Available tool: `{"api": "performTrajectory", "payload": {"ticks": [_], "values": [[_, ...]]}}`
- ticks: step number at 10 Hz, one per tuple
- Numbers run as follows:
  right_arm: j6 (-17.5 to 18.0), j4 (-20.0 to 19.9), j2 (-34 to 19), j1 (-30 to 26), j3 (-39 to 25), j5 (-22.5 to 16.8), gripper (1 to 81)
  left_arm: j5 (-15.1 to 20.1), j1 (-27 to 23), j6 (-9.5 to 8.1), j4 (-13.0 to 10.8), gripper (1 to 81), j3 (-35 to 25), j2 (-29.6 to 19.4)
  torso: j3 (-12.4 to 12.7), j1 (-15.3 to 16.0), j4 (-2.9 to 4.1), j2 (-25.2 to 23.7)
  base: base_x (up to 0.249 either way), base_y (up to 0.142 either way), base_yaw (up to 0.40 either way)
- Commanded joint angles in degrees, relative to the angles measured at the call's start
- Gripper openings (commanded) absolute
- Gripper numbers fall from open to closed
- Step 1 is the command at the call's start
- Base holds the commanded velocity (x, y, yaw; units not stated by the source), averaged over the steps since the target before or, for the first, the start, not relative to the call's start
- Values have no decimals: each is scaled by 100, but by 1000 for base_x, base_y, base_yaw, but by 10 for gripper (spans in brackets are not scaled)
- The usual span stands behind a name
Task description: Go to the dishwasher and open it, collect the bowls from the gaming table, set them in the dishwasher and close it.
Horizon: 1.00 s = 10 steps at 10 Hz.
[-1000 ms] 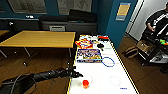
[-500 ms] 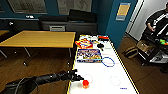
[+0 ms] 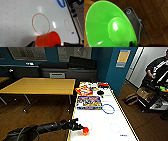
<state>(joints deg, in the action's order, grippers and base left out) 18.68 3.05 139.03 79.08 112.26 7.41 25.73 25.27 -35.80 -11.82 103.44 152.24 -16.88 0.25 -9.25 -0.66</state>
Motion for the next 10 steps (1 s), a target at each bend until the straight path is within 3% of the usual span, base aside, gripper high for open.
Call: {"api": "performTrajectory", "payload": {"ticks": [1, 2, 4, 9, 10], "values": [[-4, 82, -259, -230, -48, -311, 10, 63, -826, 12, -57, 811, -87, 18, 0, 0, 0, 0, 0, 0, 0], [-4, 82, -259, -230, -48, -319, 10, 3, -809, 29, -74, 811, -87, -8, 0, 0, 0, 0, 0, 0, 0], [-4, 82, -251, -222, -31, -319, 10, -411, -747, -23, -417, 811, -87, -9, 0, 0, 0, 0, 0, 0, 0], [-4, 82, -189, -247, 49, -337, 10, -359, -677, -32, -443, 811, 28, 53, 0, 0, 0, 0, 0, 0, 0], [-4, 82, -189, -247, 49, -337, 10, -324, -703, -32, -339, 811, 175, 140, 0, 0, 0, 0, 0, 0, 0]]}}
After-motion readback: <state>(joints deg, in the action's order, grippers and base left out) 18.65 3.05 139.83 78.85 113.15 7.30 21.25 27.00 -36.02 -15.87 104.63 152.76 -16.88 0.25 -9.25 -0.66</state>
